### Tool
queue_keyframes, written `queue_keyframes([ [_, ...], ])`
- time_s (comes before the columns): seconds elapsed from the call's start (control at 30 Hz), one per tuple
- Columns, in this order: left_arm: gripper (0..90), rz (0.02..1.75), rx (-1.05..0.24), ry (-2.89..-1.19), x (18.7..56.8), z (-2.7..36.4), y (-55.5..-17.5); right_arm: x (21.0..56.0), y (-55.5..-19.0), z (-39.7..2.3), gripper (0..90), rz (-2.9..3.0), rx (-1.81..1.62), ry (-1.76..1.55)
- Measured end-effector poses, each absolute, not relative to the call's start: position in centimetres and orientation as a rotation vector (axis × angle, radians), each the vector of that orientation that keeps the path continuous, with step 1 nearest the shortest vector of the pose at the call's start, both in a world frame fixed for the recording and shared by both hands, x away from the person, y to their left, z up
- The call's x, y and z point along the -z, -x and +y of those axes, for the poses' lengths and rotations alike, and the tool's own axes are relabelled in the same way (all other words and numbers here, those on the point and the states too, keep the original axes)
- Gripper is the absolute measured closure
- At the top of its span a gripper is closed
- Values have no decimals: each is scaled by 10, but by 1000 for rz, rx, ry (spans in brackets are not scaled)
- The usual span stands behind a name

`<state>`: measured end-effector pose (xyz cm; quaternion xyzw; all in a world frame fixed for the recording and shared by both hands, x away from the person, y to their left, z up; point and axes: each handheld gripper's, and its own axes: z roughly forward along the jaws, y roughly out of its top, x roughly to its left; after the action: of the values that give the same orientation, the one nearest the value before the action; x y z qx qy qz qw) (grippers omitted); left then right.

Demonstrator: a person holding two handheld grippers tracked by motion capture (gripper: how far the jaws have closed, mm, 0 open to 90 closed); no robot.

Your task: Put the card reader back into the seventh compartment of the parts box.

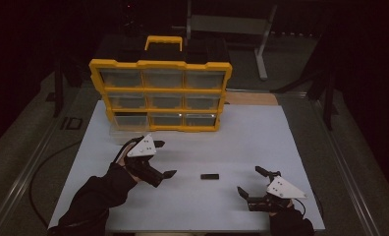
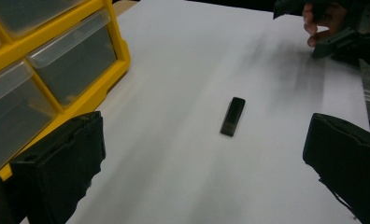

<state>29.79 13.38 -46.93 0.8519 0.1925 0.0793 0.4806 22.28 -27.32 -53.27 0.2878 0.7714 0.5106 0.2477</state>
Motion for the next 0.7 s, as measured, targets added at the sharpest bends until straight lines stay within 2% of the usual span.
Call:
queue_keyframes([
  [0.7,0,347,-133,-2125,479,78,-311,534,-223,-274,80,2106,-1389,-789],
])
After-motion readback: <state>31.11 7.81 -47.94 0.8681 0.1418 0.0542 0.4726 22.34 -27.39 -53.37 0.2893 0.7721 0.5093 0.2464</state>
